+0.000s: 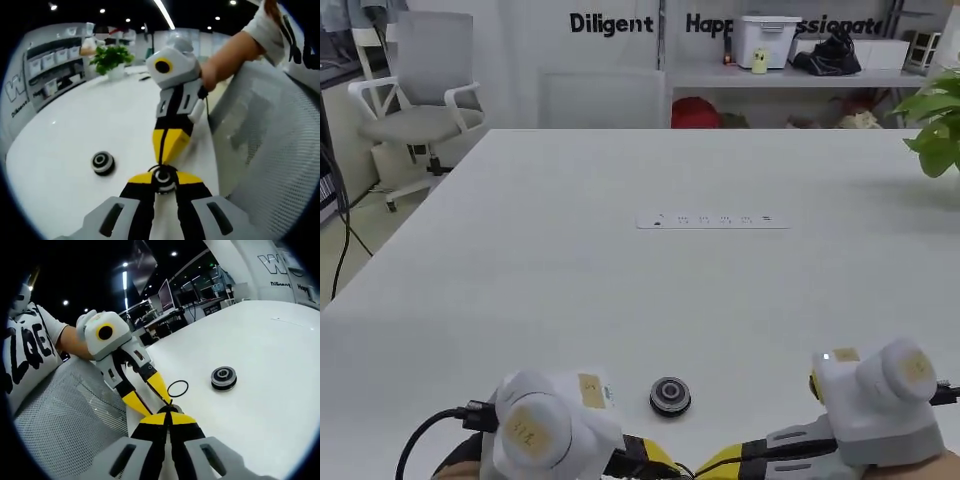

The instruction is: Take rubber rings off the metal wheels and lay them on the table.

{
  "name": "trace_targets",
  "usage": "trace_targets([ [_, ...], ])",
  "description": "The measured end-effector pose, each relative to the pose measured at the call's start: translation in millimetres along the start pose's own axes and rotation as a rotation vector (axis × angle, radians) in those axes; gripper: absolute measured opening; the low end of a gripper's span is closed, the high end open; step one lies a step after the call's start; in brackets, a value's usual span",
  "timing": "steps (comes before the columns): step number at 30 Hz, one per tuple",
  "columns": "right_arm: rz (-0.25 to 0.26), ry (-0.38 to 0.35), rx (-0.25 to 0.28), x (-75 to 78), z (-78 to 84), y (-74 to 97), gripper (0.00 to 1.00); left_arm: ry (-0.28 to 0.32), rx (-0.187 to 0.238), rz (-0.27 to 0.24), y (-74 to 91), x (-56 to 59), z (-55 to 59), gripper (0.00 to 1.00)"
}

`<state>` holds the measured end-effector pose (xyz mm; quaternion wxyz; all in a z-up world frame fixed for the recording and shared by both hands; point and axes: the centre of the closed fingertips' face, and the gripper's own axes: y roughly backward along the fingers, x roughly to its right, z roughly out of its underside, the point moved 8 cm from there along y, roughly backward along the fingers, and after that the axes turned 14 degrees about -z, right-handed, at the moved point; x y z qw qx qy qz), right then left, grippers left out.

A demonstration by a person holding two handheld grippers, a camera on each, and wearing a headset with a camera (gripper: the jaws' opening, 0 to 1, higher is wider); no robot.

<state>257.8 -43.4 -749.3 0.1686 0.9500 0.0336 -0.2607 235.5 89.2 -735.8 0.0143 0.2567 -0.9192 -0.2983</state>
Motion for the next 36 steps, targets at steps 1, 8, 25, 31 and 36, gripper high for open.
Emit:
trace_targets([
  [1, -0.001, 0.000, 0.002, -0.3, -0.5, 0.1, 0.00, 0.002, 0.004, 0.004, 1.3, 0.2, -1.1, 0.17],
  [8, 0.000, -0.002, 0.012, -1.4, -2.6, 1.9, 0.00, 0.009, 0.029, 0.008, 9.8, -1.4, -6.9, 0.20],
  [25, -0.010, -0.001, 0.021, -3.5, -11.0, 2.6, 0.00, 0.033, 0.067, -0.028, 34.7, -10.8, -6.3, 0.29],
  [31, -0.011, 0.001, 0.020, -1.8, -16.3, 1.7, 0.00, 0.051, 0.068, -0.050, 43.7, -17.2, 0.4, 0.34],
  [36, -0.011, 0.004, 0.022, 0.1, -22.1, -2.4, 0.00, 0.069, 0.067, -0.073, 51.6, -23.4, 6.1, 0.36],
])
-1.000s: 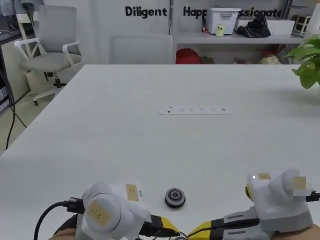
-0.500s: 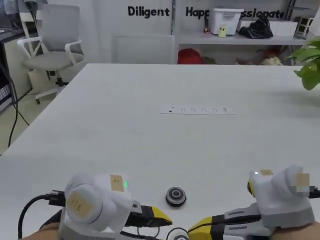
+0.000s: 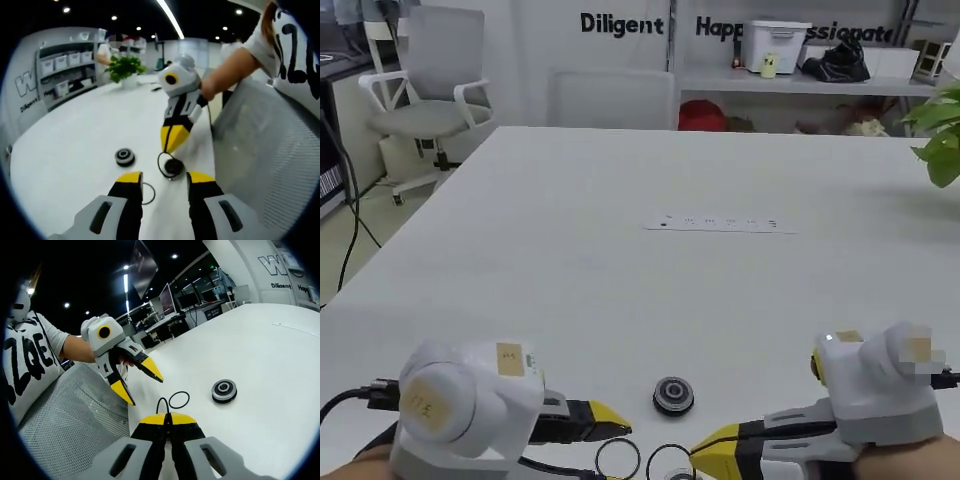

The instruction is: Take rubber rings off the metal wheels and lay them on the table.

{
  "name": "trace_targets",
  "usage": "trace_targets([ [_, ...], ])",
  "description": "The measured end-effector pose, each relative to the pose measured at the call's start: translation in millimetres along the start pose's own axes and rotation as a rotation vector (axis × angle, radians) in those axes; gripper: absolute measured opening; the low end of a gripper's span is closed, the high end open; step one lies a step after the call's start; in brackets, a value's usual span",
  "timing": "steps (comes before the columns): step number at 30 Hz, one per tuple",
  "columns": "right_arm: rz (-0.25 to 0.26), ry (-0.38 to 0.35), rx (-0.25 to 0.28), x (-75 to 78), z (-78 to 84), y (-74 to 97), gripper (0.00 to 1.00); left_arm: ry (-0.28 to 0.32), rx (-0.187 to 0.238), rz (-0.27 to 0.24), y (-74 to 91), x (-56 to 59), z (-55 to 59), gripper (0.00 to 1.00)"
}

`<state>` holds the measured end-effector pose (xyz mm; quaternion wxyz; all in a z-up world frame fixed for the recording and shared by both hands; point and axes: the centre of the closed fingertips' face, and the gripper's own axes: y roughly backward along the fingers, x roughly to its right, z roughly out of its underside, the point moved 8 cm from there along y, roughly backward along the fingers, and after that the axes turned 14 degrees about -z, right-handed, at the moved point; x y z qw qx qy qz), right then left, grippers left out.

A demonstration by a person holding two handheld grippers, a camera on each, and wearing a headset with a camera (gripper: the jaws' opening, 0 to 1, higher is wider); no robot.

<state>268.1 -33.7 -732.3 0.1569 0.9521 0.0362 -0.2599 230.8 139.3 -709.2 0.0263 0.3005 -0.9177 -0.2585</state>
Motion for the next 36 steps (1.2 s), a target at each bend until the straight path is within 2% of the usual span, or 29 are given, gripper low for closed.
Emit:
trace_targets([
  [7, 0.005, 0.005, 0.001, 4.8, -7.9, -7.0, 0.00, 0.017, -0.004, -0.038, 9.8, -9.4, 6.4, 0.38],
  [14, 0.019, 0.007, 0.000, 10.3, -11.0, -14.0, 0.00, 0.032, -0.006, -0.064, 14.9, -13.7, 10.7, 0.39],
  [28, 0.076, -0.019, -0.032, 24.2, -4.8, -21.4, 0.00, 0.037, -0.020, -0.092, 18.5, -19.2, 16.1, 0.39],
  [36, 0.091, -0.020, -0.059, 27.0, 0.3, -23.9, 0.00, 0.040, -0.023, -0.096, 17.7, -19.7, 17.7, 0.39],
])
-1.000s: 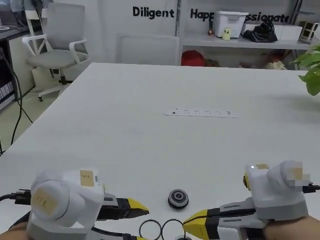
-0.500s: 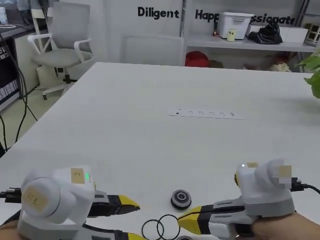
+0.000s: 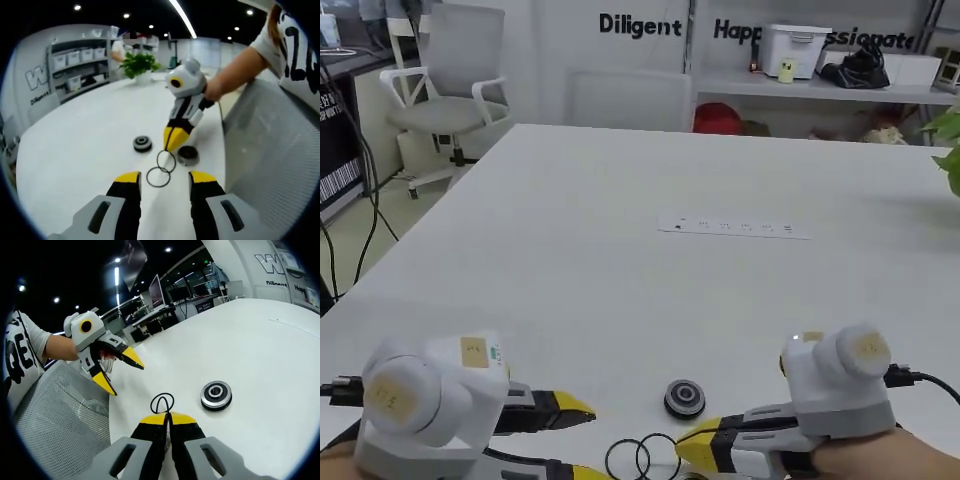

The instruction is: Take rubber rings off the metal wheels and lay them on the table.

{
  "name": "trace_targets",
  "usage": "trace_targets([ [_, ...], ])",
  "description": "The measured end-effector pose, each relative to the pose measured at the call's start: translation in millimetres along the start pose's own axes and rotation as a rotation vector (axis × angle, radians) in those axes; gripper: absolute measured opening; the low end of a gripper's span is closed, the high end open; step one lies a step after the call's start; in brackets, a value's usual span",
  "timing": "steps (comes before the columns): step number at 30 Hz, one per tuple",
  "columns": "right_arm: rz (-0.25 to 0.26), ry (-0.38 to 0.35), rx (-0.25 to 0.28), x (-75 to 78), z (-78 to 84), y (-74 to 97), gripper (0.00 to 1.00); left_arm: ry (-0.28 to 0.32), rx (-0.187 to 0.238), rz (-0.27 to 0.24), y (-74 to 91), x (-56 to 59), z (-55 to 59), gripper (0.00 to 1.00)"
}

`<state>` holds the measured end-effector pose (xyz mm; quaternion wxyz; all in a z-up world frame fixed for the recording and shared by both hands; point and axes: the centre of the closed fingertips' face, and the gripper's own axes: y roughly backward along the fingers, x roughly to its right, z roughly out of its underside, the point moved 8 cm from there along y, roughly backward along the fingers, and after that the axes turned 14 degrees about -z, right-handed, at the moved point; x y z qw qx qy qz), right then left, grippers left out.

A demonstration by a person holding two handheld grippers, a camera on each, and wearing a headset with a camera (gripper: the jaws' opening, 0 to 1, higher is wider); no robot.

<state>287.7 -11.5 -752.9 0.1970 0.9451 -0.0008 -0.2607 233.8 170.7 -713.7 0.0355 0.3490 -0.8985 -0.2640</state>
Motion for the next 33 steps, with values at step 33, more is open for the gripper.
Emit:
trace_targets([
  [33, 0.078, 0.039, 0.029, 9.3, -5.1, 19.8, 0.12, 0.008, -0.002, -0.018, -11.6, -17.1, -6.6, 0.38],
])
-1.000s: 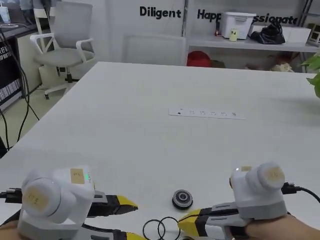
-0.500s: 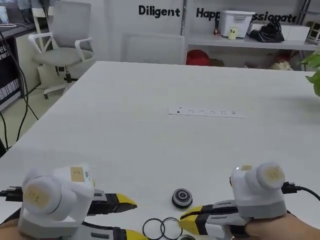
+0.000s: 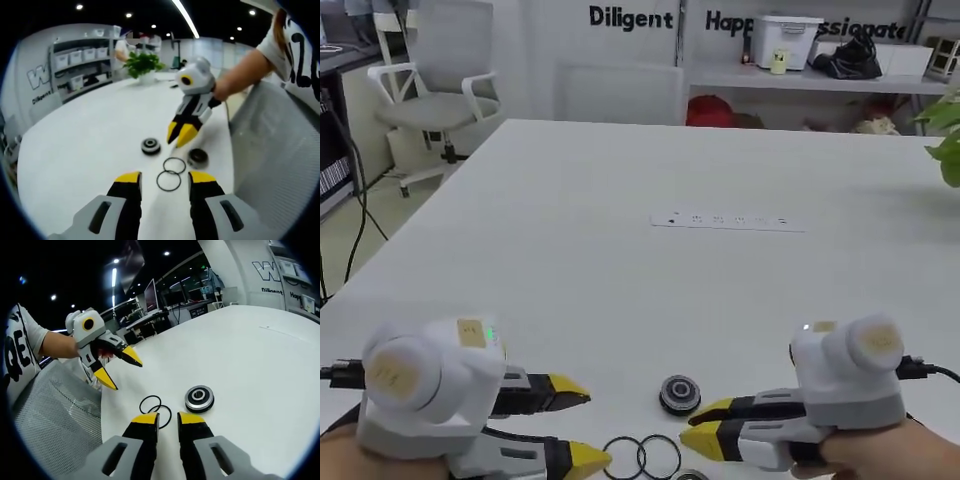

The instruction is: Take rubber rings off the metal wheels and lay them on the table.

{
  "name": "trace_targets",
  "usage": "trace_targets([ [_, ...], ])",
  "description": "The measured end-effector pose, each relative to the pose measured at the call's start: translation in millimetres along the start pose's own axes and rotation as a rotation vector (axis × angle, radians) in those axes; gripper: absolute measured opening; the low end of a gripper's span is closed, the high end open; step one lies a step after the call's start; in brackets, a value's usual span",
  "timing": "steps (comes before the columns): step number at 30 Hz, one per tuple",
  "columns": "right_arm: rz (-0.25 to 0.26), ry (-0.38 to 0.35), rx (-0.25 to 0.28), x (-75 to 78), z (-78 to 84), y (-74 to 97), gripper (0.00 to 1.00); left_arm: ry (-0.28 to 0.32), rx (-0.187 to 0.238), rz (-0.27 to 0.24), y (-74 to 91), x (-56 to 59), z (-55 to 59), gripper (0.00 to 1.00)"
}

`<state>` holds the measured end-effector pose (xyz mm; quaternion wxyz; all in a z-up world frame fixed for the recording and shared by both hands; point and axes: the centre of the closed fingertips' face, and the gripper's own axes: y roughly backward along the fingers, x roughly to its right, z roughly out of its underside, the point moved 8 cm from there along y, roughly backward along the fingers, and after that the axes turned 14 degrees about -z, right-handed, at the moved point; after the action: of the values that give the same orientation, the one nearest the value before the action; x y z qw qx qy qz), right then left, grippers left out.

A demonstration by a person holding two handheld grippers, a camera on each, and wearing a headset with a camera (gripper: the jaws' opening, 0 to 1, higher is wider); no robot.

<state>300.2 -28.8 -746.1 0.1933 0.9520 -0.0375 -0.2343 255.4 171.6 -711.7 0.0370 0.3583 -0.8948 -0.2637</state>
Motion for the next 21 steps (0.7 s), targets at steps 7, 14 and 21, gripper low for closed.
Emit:
trace_targets([
  [7, 0.035, 0.018, 0.014, 7.8, -1.0, 7.9, 0.15, 0.004, 0.004, 0.003, -10.4, -4.6, -4.1, 0.38],
  [14, 0.061, 0.041, 0.011, 16.3, 0.4, 10.3, 0.18, 0.005, 0.007, 0.010, -21.7, -8.2, -7.8, 0.37],
  [21, 0.080, 0.056, 0.007, 25.4, 1.2, 8.7, 0.20, 0.003, 0.008, 0.012, -33.4, -11.6, -10.7, 0.37],
])
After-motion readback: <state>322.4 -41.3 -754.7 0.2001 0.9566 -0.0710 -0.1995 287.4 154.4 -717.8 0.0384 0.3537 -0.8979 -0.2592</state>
